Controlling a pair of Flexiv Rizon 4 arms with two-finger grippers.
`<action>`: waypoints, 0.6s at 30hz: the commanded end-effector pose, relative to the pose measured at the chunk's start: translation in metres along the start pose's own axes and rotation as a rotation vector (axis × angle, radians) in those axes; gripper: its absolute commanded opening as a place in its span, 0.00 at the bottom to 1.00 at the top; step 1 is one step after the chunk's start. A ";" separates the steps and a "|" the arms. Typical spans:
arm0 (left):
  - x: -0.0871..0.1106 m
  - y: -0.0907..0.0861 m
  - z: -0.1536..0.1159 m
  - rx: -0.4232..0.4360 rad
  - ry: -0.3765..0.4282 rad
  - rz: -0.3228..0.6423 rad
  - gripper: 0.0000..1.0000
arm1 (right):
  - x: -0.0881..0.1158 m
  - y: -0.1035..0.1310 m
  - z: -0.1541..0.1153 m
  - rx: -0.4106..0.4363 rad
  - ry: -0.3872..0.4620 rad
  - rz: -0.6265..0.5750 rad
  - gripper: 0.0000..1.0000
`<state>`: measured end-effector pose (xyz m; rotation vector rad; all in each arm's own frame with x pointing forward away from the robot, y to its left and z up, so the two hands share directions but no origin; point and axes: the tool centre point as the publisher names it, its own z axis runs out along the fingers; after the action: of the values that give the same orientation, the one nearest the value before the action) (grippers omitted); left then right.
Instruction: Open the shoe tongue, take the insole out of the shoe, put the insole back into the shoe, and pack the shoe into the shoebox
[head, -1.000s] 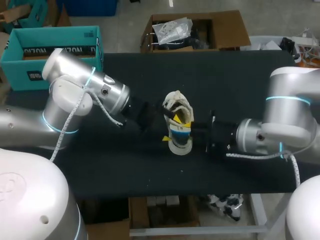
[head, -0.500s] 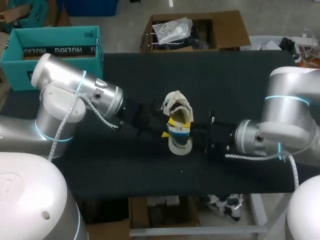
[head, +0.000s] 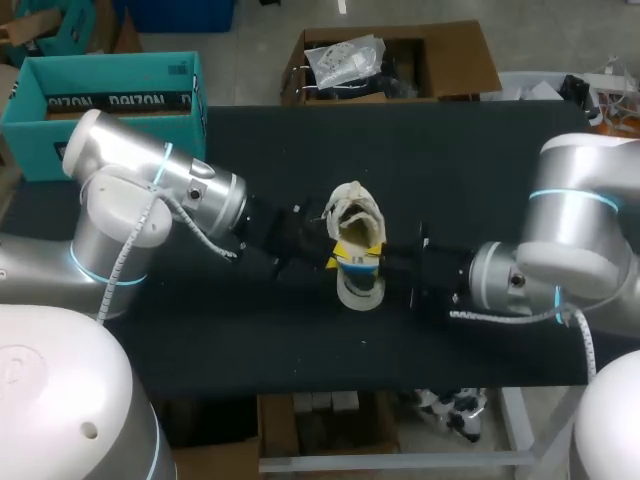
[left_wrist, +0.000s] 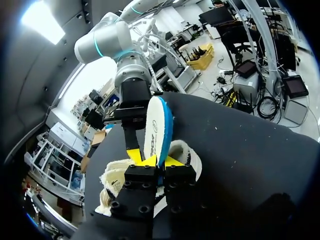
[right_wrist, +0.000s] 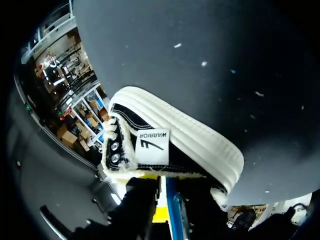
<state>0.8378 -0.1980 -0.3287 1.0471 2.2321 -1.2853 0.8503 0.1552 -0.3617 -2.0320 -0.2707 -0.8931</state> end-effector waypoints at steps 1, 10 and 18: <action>0.001 0.002 0.003 0.002 -0.010 0.004 0.00 | -0.002 -0.015 -0.008 -0.038 -0.002 -0.013 0.47; 0.001 0.003 0.007 0.006 -0.015 0.013 0.00 | -0.006 -0.030 -0.018 -0.024 0.012 -0.029 0.13; 0.000 0.008 0.010 -0.014 -0.022 0.015 0.00 | -0.008 -0.025 -0.012 0.001 0.021 -0.041 0.00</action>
<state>0.8411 -0.2005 -0.3316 1.0481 2.2127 -1.2725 0.8247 0.1615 -0.3405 -2.0439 -0.3051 -0.9248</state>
